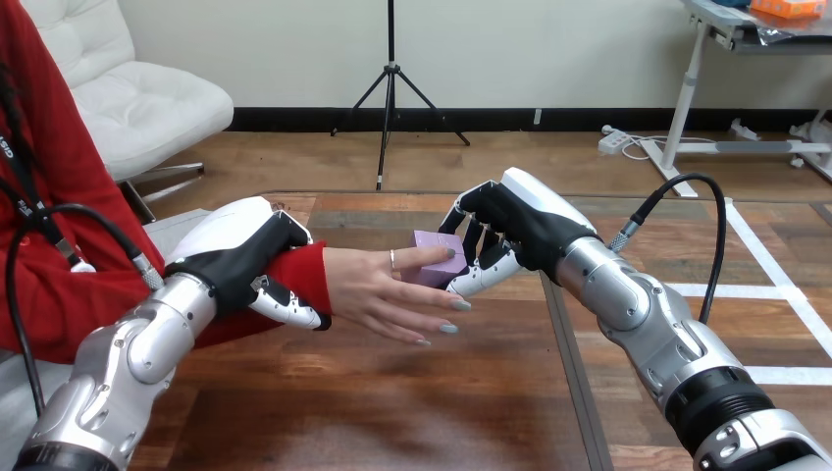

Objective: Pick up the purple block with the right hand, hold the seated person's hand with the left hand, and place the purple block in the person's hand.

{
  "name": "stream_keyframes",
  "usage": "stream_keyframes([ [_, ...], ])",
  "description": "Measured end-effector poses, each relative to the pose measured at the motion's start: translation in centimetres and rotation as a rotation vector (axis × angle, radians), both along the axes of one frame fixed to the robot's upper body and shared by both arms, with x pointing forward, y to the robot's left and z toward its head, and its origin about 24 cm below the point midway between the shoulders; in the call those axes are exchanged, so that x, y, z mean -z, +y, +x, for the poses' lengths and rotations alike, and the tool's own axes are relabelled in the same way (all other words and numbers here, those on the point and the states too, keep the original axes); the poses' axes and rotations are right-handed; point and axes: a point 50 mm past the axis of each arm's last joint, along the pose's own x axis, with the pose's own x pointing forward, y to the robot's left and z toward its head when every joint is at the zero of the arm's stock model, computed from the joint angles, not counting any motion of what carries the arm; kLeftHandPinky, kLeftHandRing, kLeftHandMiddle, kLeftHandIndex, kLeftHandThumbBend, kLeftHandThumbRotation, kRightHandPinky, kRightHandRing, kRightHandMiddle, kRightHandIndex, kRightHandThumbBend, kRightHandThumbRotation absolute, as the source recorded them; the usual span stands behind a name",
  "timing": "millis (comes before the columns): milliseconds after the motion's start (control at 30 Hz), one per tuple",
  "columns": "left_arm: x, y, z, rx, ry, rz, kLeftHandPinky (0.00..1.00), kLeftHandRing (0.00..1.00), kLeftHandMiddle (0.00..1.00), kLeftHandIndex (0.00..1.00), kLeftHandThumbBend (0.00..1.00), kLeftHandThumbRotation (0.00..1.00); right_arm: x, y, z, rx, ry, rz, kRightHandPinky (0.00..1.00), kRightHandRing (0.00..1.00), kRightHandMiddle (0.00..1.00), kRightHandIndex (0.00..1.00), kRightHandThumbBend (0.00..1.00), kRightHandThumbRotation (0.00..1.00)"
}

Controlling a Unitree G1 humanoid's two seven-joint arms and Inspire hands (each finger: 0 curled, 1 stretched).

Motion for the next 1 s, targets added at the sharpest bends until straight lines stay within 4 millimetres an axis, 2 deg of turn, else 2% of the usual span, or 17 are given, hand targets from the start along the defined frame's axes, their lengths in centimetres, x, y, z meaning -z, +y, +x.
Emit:
stream_keyframes([
  [1000,0.1,-0.5,1.1,-0.004,0.026,0.001,0.18,0.24,0.33,0.33,0.65,0.00,1.0,0.1,-0.5,-0.010,0.036,0.004,0.24,0.30,0.38,0.44,0.70,0.00],
])
